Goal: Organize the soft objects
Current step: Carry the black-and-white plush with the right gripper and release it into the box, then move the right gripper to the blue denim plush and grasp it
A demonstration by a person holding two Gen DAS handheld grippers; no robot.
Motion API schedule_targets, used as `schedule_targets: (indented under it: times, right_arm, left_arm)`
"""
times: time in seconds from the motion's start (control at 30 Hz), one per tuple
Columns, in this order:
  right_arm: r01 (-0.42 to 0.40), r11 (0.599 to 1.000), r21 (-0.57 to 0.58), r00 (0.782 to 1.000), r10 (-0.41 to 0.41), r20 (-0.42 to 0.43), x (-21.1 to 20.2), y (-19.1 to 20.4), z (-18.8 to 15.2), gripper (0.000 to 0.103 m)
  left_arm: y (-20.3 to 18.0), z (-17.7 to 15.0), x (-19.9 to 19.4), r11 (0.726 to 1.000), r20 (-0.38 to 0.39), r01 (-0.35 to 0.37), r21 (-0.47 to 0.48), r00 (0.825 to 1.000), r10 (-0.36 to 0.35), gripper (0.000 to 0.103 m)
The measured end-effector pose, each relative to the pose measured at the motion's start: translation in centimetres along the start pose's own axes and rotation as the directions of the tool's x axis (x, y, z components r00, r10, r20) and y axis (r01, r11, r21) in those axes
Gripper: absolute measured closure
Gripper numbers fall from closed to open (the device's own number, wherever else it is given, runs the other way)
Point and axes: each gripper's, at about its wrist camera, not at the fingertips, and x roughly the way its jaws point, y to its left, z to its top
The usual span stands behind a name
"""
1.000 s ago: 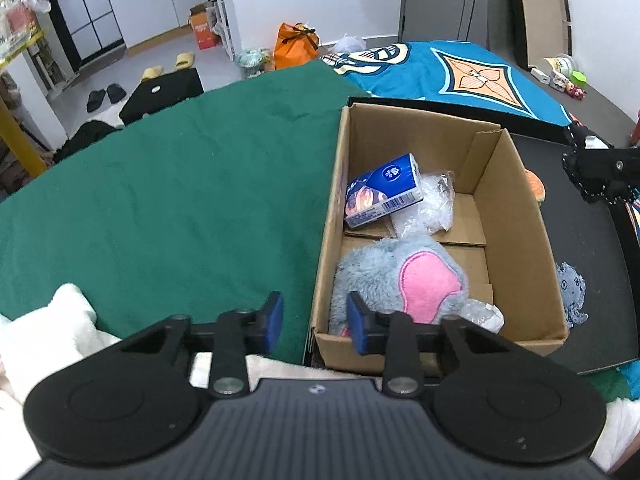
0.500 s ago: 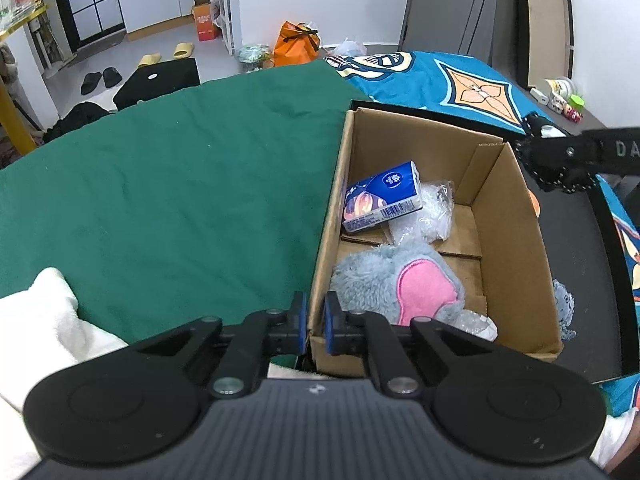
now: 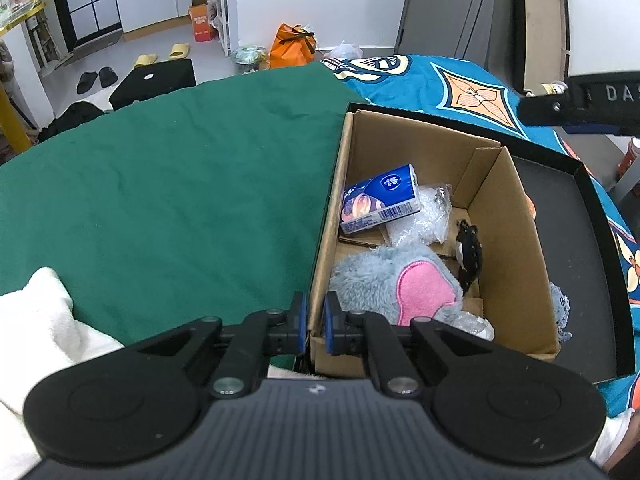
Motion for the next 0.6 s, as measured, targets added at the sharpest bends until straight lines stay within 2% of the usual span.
schedule_targets:
  times: [0.13, 0.27, 0.6]
  right_arm:
    - [0.013, 0.999, 0.031, 1.0, -0.012, -0.024, -0.2, -1.7, -1.1, 0.05]
    - [0.017, 0.998, 0.057, 0.999, -0.015, -0.036, -0.4, -3.1, -1.9, 0.05]
    - [-0.001, 0.994, 0.108, 0.998, 0.009, -0.068, -0.6, -6.0, -3.9, 0.05]
  left_arm:
    - [-0.8, -0.1, -0.3, 0.999, 0.014, -0.028, 0.043, 1.0, 0.028, 0.095]
    - [-0.9, -0.2, -0.5, 0.998, 0.017, -0.034, 0.048, 0.999, 0.033, 0.095]
    - [-1.7, 0.0, -1.0, 0.993, 0.002, -0.055, 0.1, 0.998, 0.055, 0.091]
